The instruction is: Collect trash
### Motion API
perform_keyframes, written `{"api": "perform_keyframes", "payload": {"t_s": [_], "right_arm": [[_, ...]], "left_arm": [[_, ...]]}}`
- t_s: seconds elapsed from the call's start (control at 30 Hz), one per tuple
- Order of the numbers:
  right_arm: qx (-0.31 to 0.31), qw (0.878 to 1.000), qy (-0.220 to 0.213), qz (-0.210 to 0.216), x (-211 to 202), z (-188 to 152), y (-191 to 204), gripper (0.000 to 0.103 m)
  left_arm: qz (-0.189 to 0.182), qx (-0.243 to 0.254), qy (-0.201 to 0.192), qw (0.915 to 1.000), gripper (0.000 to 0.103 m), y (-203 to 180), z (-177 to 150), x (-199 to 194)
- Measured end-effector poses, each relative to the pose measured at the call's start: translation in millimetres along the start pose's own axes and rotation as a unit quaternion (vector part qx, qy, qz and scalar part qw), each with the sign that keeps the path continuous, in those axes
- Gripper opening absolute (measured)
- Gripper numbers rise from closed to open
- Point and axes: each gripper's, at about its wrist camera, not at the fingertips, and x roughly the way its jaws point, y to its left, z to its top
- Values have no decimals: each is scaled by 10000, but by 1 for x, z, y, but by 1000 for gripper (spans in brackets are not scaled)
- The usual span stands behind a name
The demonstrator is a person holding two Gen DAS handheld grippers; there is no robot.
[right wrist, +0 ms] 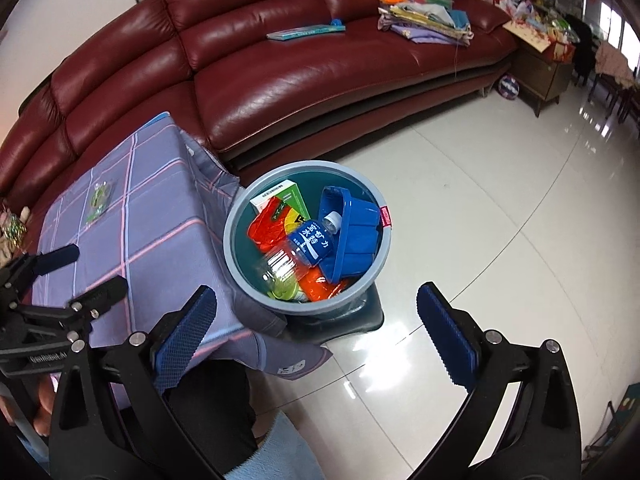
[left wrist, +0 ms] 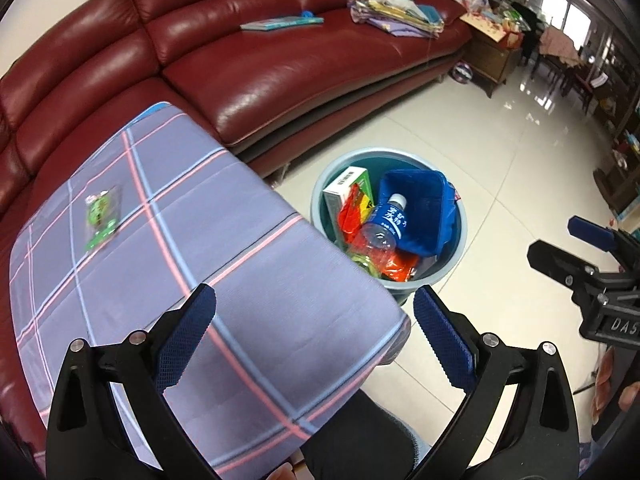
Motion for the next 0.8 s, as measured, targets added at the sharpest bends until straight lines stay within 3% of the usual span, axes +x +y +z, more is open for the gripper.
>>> {"api": "perform_keyframes", "payload": {"t_s": [0.8], "right_arm": [[-444, 9987, 240, -70, 0, -35, 32, 96]], "left_arm": [[195, -409, 52, 9990, 99, 37, -54, -13]]}}
